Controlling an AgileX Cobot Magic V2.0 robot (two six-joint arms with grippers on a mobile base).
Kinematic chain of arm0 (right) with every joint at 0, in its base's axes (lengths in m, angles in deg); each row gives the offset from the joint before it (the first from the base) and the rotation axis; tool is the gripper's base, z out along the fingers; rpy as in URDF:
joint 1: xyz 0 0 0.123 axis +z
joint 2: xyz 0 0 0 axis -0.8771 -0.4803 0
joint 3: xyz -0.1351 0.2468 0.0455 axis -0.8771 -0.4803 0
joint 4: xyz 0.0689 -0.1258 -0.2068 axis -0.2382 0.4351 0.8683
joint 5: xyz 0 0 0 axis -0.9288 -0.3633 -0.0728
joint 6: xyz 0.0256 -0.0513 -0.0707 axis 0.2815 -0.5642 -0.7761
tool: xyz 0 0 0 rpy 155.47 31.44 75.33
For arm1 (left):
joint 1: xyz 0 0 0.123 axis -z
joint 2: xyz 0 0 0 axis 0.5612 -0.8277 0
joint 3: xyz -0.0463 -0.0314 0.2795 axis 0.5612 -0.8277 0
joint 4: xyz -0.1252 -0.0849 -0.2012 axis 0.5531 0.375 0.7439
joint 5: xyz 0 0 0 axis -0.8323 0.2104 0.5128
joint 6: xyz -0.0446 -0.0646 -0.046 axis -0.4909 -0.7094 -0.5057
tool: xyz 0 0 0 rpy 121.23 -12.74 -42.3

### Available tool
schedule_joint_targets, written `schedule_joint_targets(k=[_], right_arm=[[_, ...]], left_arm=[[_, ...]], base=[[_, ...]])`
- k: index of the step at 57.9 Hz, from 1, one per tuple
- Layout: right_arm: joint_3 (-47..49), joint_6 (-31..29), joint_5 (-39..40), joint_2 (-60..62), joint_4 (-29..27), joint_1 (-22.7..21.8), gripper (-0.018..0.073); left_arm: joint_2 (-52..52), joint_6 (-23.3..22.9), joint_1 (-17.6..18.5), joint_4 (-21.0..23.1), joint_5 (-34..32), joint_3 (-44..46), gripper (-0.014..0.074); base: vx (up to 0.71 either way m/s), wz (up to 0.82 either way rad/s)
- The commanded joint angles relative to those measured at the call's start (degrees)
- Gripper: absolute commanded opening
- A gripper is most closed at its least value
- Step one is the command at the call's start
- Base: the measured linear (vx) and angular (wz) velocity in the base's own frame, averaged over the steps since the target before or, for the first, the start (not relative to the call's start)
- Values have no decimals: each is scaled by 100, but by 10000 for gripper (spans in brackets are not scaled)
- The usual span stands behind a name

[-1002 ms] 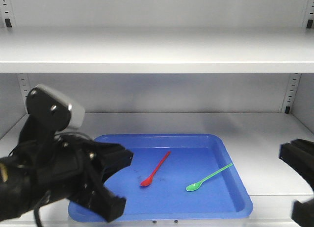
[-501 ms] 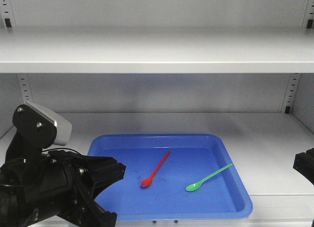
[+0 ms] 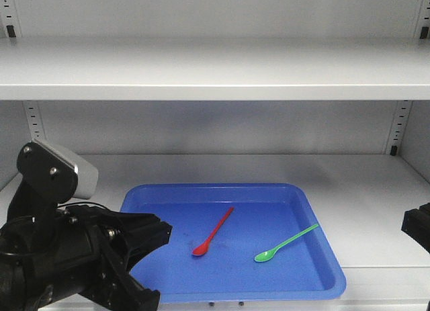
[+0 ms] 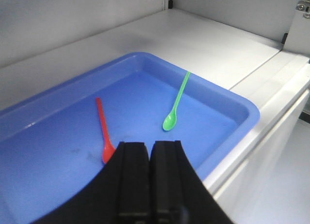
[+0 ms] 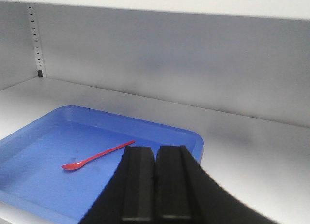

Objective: Sort red and green spoons into left cabinet

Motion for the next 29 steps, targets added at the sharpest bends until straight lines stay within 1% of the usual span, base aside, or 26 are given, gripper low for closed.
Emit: schedule_joint_targets(k=[1,6,11,14,25,29], right_arm=[[167,-19,472,16,15,17,-6],[167,-19,479,16,15,17,-6],[167,-19,479,16,15,17,-6],[167,-19,479,16,15,17,-6],[167,-19,479,16,15,17,-6],[167,-19,479,16,15,17,-6]], left_arm=[[171,-1,16,-157,-829,160,0],[171,-2,-45,-507,-1279,160,0],[171,-2,-143,-864,-1464,160,0],[171,-10,-260,-984,-1531,160,0],[179,-4,-876,-1025,-1902,160,0],[194,-4,-1132,-1163,-1953,160,0]], base=[[0,0],[0,0],[-1,2],[0,2],[0,0],[0,0]])
